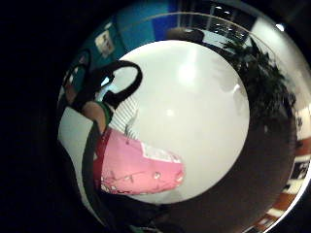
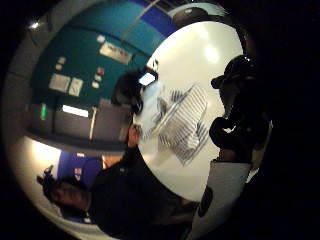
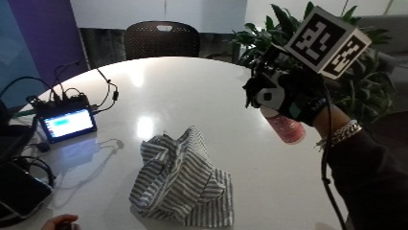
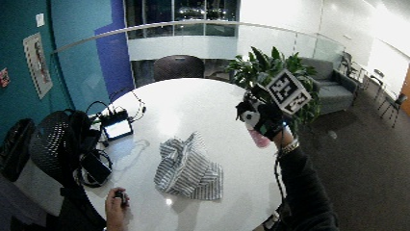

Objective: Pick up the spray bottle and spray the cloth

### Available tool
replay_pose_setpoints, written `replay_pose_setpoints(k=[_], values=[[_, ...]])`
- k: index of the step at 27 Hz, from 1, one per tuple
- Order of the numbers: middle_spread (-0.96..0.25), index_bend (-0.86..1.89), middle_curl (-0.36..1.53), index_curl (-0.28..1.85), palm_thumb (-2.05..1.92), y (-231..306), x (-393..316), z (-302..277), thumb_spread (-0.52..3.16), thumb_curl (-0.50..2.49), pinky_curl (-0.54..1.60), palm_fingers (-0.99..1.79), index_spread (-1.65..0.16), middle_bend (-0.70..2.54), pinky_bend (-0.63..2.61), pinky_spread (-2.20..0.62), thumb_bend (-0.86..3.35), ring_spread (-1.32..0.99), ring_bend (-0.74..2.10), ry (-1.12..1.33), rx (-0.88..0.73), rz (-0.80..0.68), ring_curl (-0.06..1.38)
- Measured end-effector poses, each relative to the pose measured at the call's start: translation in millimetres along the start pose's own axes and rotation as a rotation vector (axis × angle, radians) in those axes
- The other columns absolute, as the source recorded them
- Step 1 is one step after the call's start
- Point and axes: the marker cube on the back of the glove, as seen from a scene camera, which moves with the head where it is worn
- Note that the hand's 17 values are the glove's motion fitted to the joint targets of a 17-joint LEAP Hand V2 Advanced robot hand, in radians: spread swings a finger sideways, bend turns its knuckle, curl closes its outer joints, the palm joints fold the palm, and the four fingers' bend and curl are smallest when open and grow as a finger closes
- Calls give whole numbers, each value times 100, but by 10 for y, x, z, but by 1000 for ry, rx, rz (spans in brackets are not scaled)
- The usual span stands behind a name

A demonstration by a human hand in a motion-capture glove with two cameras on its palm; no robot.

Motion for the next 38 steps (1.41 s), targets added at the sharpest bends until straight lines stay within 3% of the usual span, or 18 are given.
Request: replay_pose_setpoints(k=[6,13,23,32,38], values=[[-20,11,53,37,110,-56,-294,-88,74,67,39,122,-27,52,39,-15,2,-23,57,149,-262,-94,44],[-22,12,54,37,110,-139,-525,89,73,70,40,122,-27,53,42,-19,-1,-23,59,387,-500,-86,45],[-22,12,55,36,109,-127,-694,540,73,75,40,121,-27,54,45,-21,-1,-23,60,674,-672,-117,46],[-22,9,56,34,110,25,-668,1100,77,78,41,120,-27,57,50,-23,0,-24,64,706,-851,-159,46],[-23,10,57,33,110,62,-603,1239,82,80,41,118,-27,58,51,-23,0,-24,66,717,-890,-164,47]])
